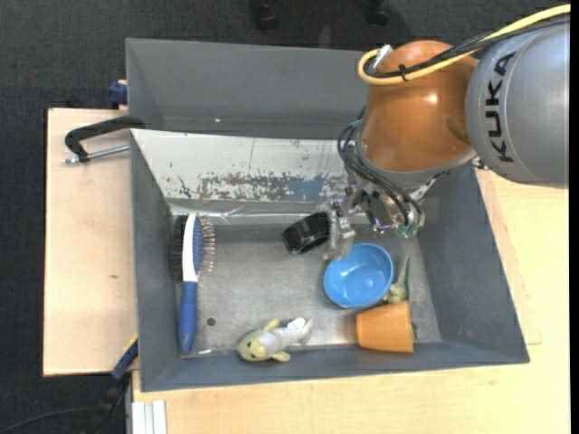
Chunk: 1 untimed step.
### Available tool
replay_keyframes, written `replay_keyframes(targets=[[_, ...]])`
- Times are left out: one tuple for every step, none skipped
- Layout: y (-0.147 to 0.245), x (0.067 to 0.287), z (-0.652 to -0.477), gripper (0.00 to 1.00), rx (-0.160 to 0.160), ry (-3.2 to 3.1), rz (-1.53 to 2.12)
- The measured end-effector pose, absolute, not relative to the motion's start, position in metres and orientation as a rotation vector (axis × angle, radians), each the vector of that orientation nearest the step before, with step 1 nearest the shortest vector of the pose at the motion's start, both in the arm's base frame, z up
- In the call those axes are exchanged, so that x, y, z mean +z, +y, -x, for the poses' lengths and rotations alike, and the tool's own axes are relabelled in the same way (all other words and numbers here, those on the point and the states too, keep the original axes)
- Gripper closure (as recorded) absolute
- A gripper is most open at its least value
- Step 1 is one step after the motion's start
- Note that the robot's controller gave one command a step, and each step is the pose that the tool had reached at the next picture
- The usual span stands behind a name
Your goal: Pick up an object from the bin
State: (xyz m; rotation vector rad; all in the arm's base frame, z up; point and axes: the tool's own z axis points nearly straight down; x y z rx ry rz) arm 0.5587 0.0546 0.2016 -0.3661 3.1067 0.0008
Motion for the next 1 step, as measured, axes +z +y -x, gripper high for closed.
replay_keyframes(targets=[[0.0474, 0.2751, -0.5331, 1.00, -0.001, 3.072, 0.595]])
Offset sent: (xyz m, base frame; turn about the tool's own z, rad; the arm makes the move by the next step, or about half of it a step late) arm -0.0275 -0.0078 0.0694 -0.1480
